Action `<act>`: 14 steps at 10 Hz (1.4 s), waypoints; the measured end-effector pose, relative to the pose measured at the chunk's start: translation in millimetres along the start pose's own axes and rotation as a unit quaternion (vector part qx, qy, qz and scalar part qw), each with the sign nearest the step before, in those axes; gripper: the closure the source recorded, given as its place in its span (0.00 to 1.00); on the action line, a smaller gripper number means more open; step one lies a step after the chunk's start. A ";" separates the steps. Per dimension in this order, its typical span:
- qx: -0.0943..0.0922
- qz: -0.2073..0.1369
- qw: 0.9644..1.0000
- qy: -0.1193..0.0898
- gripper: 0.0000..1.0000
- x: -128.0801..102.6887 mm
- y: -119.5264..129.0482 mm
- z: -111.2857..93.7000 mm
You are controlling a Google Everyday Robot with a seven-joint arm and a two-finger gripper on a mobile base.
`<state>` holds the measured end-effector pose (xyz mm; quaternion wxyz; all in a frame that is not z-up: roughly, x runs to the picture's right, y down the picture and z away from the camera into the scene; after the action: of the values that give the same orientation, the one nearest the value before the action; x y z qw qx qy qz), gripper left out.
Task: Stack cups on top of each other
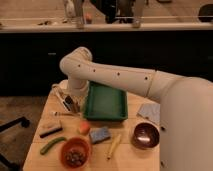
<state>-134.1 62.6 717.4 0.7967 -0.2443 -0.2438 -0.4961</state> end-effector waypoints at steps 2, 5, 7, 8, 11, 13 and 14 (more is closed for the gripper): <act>-0.001 -0.004 1.000 0.002 0.80 5.4 -4.7 2.4; -0.010 -0.020 1.000 0.003 0.80 23.0 -25.0 10.1; -0.016 -0.027 0.999 0.007 0.80 32.8 -35.8 14.9; -0.025 -0.029 0.999 0.012 0.80 36.7 -38.7 17.3; -0.052 -0.037 0.998 0.027 0.80 43.1 -45.0 27.8; -0.058 -0.032 0.997 0.031 0.80 51.0 -43.8 32.7; -0.057 -0.029 0.998 0.030 0.80 55.2 -43.1 34.5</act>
<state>-156.9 30.7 784.8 0.7740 -0.2669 -0.1977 -0.5390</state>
